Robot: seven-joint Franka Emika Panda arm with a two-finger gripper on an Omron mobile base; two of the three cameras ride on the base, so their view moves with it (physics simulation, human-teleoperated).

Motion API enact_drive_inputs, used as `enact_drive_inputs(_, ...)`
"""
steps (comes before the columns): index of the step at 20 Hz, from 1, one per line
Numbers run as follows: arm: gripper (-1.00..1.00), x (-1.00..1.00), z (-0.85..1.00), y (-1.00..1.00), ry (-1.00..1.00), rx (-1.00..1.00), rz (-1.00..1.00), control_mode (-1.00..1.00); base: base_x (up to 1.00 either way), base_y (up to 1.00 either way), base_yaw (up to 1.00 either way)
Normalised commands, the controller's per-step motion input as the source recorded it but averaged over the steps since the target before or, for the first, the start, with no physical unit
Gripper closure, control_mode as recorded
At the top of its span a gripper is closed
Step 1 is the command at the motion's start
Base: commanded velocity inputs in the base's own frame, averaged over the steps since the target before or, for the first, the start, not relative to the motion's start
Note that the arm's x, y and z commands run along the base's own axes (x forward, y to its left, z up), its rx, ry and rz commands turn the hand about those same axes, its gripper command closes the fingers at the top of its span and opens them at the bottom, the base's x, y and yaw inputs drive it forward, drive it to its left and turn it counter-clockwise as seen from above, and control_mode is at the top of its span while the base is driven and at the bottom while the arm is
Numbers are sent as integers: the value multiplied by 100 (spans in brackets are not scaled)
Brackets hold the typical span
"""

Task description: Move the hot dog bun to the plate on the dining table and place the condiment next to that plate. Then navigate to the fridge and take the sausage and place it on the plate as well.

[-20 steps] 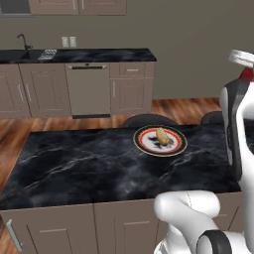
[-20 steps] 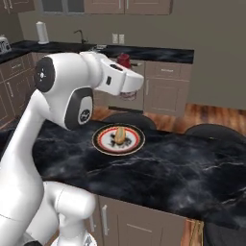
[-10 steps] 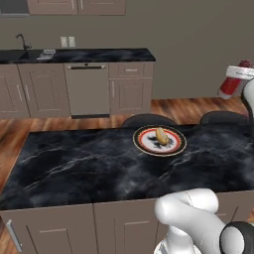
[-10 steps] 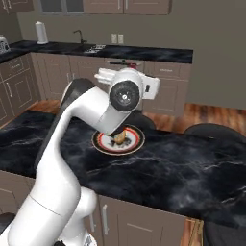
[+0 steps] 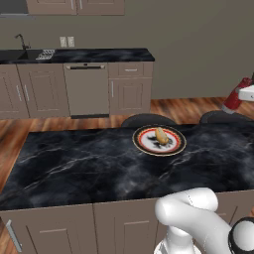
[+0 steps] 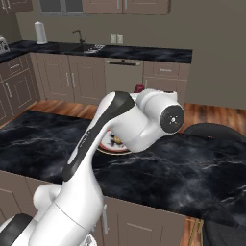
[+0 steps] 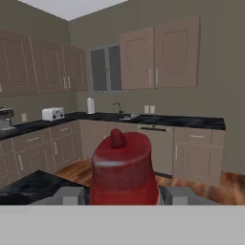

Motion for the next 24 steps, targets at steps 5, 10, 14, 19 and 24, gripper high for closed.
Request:
enact_drive_inputs(5,100,3,-44,-12,0,-15,22,-100,0,0,0)
enact_drive_inputs(10,100,8,-40,-11,0,-7,19,-100,0,0,0)
enact_drive_inputs(14,100,2,-52,-3,1,-4,15,-100,0,0,0)
enact_drive_inputs(19,100,12,-59,0,1,-10,14,-100,0,0,0)
enact_drive_inputs(24,100,12,-63,0,0,-15,11,-100,0,0,0)
